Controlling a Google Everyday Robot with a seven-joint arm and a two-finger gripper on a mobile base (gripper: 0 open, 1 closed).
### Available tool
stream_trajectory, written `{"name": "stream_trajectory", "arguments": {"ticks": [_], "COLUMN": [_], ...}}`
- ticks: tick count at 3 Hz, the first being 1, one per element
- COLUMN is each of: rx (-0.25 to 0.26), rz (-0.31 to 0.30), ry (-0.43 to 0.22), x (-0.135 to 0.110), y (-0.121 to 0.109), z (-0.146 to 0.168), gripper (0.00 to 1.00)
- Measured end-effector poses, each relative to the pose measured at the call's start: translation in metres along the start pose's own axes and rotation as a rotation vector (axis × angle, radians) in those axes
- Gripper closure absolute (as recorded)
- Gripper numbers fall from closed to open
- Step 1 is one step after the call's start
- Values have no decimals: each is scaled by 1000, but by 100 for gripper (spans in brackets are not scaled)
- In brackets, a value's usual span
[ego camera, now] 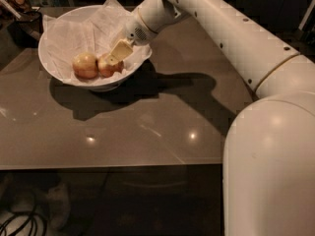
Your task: Pick apple from white bowl
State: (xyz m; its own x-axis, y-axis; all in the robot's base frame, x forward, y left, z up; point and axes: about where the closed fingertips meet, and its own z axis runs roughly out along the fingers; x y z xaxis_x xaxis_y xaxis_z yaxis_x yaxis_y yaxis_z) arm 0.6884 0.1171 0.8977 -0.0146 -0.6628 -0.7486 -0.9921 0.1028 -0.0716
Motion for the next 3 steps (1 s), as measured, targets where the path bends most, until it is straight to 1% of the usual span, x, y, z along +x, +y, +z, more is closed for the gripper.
{"name": "stream_trajectory", "arguments": {"ticks": [1,2,3], "rx": [-13,-15,-62], "rz": [-6,-7,-21], "ry": [-4,-5,-45], "x": [-2,-2,17], "y": [3,4,14], "z": [1,2,26], "gripper": [27,29,41]}}
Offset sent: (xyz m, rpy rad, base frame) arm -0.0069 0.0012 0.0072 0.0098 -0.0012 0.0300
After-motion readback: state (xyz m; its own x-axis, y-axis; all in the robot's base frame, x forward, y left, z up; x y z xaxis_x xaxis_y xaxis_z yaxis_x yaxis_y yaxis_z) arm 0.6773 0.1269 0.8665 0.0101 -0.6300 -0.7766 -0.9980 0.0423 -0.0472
